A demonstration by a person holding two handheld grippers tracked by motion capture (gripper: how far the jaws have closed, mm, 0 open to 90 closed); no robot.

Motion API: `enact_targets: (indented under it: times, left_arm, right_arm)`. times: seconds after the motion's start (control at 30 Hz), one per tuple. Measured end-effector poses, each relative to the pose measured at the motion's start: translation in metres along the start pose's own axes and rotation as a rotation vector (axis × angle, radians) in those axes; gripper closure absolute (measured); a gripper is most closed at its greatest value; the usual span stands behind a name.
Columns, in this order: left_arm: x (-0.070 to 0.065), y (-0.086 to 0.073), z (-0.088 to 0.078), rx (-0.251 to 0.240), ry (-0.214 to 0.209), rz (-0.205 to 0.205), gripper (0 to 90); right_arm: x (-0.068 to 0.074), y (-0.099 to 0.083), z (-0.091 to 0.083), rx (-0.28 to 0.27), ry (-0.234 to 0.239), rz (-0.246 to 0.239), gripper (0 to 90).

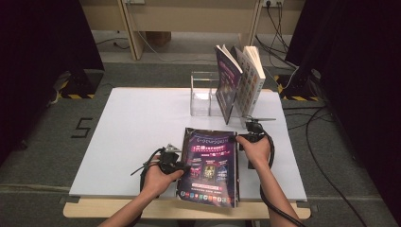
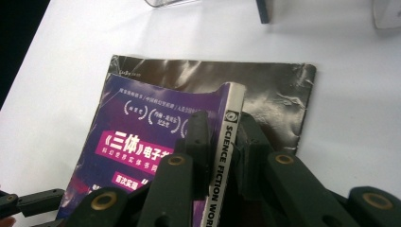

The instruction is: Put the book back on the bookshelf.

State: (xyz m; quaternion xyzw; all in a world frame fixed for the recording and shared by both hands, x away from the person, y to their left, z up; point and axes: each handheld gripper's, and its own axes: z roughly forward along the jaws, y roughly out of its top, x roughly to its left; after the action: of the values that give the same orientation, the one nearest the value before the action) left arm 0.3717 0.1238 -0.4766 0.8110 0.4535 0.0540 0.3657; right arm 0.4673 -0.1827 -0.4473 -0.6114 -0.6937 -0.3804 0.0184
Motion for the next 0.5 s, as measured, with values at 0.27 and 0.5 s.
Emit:
enact_targets:
  times: [0.27,0.5]
  left_arm:
    - [0.005,-0.004,-0.019,-0.04,-0.012,0.033,57.8]
    - [0.02,-0.019,-0.042,-0.095,0.031,0.028,53.5]
  right_arm:
    - [0.006,0.004,-0.01,-0.053,0.076,0.034,82.8]
    - [0.019,0.009,-0.027,-0.112,0.077,-0.01,83.1]
